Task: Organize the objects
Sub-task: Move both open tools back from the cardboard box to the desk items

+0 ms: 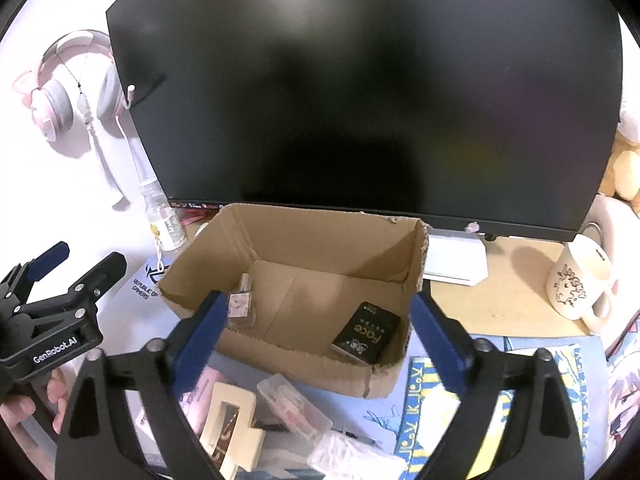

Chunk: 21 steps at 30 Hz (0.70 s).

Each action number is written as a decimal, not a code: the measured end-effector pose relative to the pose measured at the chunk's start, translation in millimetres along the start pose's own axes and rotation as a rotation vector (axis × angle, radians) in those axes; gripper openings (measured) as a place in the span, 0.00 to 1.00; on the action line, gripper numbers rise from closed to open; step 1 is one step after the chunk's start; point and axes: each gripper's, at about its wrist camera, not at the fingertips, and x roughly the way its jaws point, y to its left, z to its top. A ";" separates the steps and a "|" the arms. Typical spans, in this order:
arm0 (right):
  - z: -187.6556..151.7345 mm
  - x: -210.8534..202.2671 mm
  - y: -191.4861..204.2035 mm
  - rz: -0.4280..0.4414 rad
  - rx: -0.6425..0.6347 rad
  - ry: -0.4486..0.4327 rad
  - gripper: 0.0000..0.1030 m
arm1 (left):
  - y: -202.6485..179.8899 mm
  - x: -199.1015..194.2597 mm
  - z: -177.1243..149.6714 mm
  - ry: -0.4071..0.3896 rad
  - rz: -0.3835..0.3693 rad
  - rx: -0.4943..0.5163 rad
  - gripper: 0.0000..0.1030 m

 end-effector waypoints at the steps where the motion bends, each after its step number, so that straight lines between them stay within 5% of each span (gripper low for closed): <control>1: -1.0 -2.3 -0.1 -0.002 -0.003 -0.003 0.98 | 1.4 -0.6 -2.4 0.003 0.002 -0.012 1.00; 21: -55.6 -43.1 -17.9 -0.027 0.013 0.035 1.00 | -0.8 -29.6 -50.1 0.023 0.004 -0.015 1.00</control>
